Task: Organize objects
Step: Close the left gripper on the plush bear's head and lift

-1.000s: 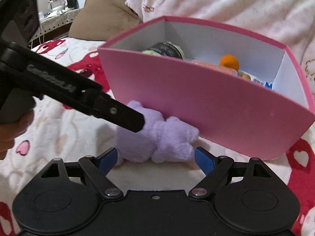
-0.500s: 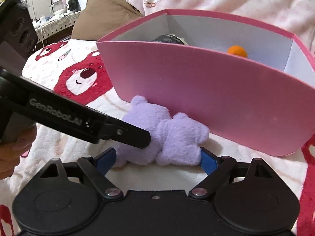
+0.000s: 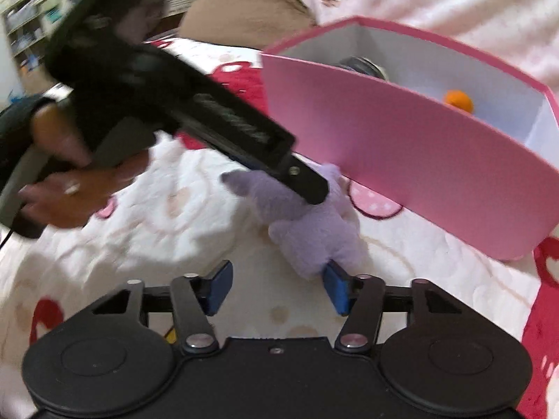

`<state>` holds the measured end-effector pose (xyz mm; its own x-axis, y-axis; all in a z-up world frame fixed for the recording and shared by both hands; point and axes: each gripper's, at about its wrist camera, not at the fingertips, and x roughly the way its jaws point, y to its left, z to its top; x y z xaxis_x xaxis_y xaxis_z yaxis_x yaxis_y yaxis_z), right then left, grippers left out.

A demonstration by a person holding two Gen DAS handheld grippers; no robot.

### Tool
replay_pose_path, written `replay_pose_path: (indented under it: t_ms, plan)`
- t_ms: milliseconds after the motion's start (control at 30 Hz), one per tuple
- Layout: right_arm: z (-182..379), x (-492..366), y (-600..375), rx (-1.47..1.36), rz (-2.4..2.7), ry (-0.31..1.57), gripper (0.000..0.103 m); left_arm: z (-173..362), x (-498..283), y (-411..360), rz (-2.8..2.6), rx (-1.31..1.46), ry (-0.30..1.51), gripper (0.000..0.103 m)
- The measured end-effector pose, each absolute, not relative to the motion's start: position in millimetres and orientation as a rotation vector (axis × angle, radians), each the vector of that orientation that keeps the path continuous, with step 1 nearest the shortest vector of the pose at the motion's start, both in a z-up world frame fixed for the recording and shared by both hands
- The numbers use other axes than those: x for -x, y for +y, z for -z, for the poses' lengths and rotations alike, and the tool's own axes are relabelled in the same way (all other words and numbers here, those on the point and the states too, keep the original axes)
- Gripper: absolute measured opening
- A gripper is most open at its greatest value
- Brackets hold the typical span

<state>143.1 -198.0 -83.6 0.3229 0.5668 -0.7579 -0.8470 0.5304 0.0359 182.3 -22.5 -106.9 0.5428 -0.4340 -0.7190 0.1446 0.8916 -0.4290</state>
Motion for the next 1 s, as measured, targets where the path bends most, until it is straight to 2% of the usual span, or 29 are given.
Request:
replay_pose_path:
  t_ms: [167, 200, 267, 467, 533, 567, 600, 667, 800, 1000]
  plan:
    - [74, -143, -206, 0.379, -0.920, 0.765, 0.061, 100, -173, -12, 0.299, 0.303, 0.974, 0.061]
    - [75, -147, -208, 0.357, -0.905, 0.761, 0.068, 100, -171, -9, 0.290, 0.307, 0.986, 0.062]
    - [78, -157, -208, 0.338, -0.887, 0.757, 0.075, 104, -167, -2, 0.287, 0.342, 1.019, 0.062]
    - [107, -179, -183, 0.359, -0.896, 0.808, 0.081, 124, -162, 12, 0.266, 0.575, 1.061, 0.062]
    - [114, -180, -182, 0.354, -0.903, 0.814, 0.073, 125, -160, 10, 0.257, 0.577, 1.049, 0.060]
    - [112, -180, -186, 0.321, -0.912, 0.805, 0.061, 125, -159, 9, 0.255, 0.577, 1.040, 0.060]
    - [108, -182, -191, 0.262, -0.928, 0.819, 0.059, 124, -158, 8, 0.256, 0.585, 1.033, 0.059]
    - [100, -183, -197, 0.205, -0.921, 0.817, 0.057, 124, -160, 7, 0.265, 0.625, 1.027, 0.056]
    - [91, -179, -201, 0.214, -0.846, 0.806, 0.055, 121, -163, 1, 0.291, 0.657, 1.010, 0.042]
    - [88, -164, -198, 0.282, -0.760, 0.914, 0.057, 112, -165, -24, 0.325, 0.550, 1.013, 0.041]
